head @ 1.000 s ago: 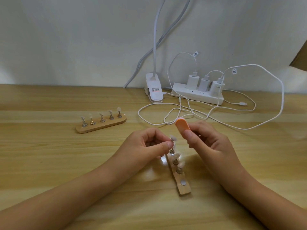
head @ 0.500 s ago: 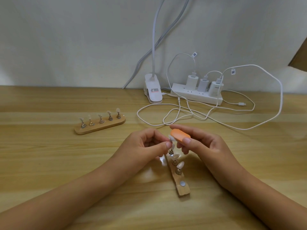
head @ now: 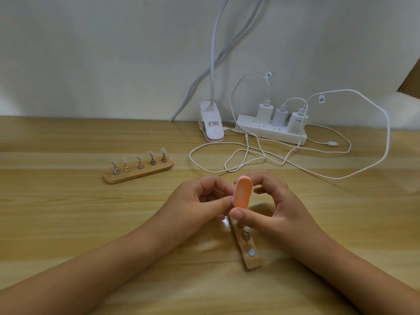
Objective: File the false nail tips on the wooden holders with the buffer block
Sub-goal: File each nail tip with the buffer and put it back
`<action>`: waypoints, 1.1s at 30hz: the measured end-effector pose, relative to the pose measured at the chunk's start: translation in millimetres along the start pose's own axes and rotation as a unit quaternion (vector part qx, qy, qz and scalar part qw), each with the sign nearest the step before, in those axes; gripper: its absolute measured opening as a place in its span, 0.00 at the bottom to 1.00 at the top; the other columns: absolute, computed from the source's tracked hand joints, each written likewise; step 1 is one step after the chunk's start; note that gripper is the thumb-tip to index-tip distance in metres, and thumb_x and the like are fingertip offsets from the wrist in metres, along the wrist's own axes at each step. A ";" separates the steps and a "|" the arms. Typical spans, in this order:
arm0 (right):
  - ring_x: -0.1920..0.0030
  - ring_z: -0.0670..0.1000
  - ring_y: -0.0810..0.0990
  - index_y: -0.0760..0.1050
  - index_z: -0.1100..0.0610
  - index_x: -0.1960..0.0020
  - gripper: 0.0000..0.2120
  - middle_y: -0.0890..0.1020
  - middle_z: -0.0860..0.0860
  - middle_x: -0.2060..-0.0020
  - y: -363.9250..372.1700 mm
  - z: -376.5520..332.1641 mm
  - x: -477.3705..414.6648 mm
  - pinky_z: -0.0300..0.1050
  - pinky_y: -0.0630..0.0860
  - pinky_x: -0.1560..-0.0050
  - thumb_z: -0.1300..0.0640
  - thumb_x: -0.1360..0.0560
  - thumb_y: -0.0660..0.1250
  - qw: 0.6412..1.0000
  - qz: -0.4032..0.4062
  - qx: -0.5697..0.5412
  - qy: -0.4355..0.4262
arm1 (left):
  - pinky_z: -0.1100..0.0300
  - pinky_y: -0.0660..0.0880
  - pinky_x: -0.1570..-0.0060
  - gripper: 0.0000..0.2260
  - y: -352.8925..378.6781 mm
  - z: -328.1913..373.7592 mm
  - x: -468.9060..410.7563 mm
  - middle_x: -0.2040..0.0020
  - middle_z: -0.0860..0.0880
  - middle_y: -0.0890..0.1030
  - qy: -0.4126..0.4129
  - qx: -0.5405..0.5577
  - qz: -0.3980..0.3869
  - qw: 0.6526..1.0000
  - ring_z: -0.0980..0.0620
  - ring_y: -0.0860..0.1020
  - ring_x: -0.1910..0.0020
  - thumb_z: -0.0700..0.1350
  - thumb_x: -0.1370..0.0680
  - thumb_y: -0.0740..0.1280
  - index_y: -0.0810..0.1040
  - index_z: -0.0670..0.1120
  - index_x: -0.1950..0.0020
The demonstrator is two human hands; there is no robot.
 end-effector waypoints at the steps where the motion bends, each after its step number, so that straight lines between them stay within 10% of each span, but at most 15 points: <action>1: 0.41 0.45 0.73 0.76 0.42 0.50 0.18 0.78 0.38 0.47 -0.5 -3.1 0.3 0.33 0.68 0.42 0.37 0.36 0.71 1.000 0.010 0.022 -0.016 | 0.67 0.75 0.62 0.08 0.5 0.7 0.1 0.63 0.50 0.83 0.003 -0.008 -0.004 1.000 0.58 0.79 0.65 0.38 0.25 0.71 0.82 0.51 0.60; 14: 0.61 0.46 0.78 0.76 0.48 0.36 0.20 0.79 0.44 0.59 -4.1 -4.2 -0.2 0.44 0.79 0.56 0.55 0.28 0.70 0.992 0.035 -0.123 -0.019 | 0.67 0.75 0.63 0.04 -0.4 -3.1 -0.6 0.64 0.53 0.82 0.001 0.010 0.004 1.000 0.59 0.80 0.62 0.46 0.31 0.72 0.81 0.48 0.58; 21: 0.49 0.43 0.78 0.80 0.48 0.43 0.12 0.81 0.43 0.50 -17.9 3.9 -8.9 0.32 0.74 0.49 0.53 0.26 0.70 0.999 0.018 -0.036 0.010 | 0.67 0.75 0.63 0.06 -3.2 -5.2 -1.0 0.60 0.51 0.83 -0.018 0.028 0.022 0.999 0.60 0.80 0.63 0.44 0.28 0.72 0.81 0.42 0.54; 33: 0.51 0.36 0.76 0.67 0.30 0.40 0.25 0.74 0.31 0.49 -10.6 11.2 17.5 0.35 0.74 0.53 0.33 0.37 0.67 0.873 -0.399 0.263 0.097 | 0.68 0.74 0.64 0.03 -4.7 -6.1 -0.8 0.61 0.53 0.83 -0.024 0.037 0.032 0.999 0.60 0.79 0.64 0.37 0.25 0.70 0.80 0.39 0.52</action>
Point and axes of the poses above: each hand's wrist, its own x-axis away from the middle knuckle, its own y-axis out of the palm, z = x × y, the point moved 8 cm from there along -x, towards the middle knuckle
